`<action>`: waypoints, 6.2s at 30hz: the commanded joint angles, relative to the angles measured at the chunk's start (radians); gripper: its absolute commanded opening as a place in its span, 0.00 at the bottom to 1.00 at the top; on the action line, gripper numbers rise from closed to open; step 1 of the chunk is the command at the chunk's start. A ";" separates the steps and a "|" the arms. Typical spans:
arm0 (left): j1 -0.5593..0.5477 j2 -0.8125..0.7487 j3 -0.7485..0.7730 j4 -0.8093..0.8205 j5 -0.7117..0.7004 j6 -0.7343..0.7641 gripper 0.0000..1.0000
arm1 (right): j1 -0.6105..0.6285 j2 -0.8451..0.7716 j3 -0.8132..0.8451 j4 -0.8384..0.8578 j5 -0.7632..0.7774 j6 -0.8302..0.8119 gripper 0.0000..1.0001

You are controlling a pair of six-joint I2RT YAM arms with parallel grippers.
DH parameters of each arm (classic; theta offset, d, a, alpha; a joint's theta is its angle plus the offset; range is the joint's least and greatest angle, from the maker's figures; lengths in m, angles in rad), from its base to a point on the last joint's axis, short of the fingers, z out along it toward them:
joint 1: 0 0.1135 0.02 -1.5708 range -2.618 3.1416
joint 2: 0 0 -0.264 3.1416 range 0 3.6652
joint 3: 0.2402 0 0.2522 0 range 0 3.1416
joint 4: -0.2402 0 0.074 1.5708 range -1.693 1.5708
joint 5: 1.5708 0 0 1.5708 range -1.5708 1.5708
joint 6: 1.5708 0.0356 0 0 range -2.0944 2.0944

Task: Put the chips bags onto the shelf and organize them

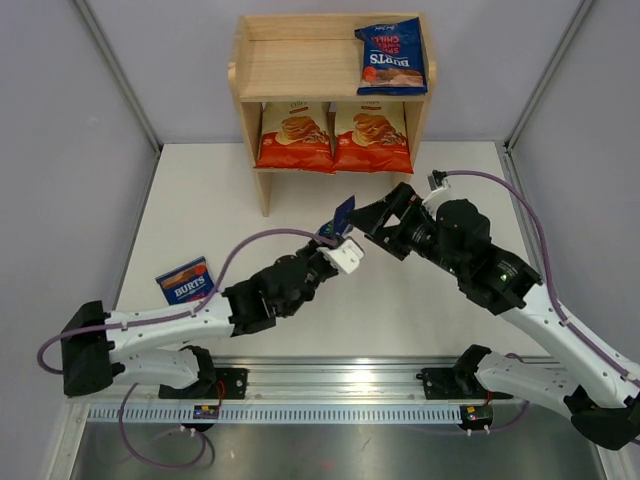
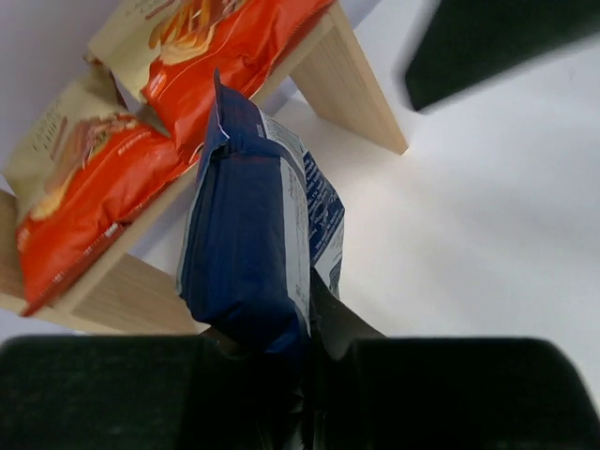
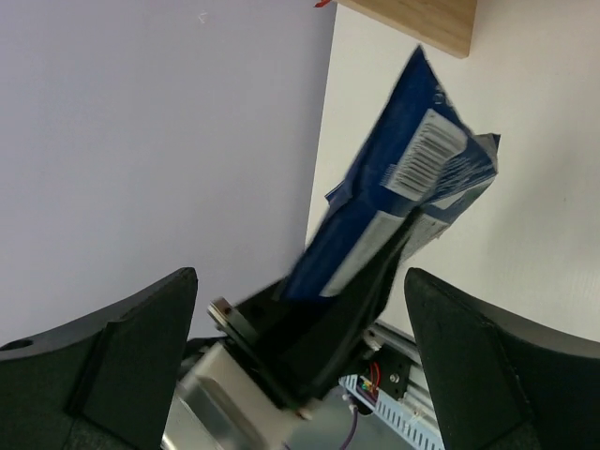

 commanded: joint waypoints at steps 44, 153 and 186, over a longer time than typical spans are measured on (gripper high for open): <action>-0.236 -0.001 -0.082 0.190 -0.146 0.010 0.99 | -0.070 -0.103 0.043 -0.124 0.139 -0.378 0.00; 0.485 0.726 1.340 -0.345 -0.218 -1.635 0.13 | -0.073 -0.563 0.126 -0.205 0.234 -0.484 0.99; 0.452 0.815 1.496 -0.577 -0.318 -1.486 0.84 | -0.071 -0.616 0.145 -0.245 0.263 -0.457 1.00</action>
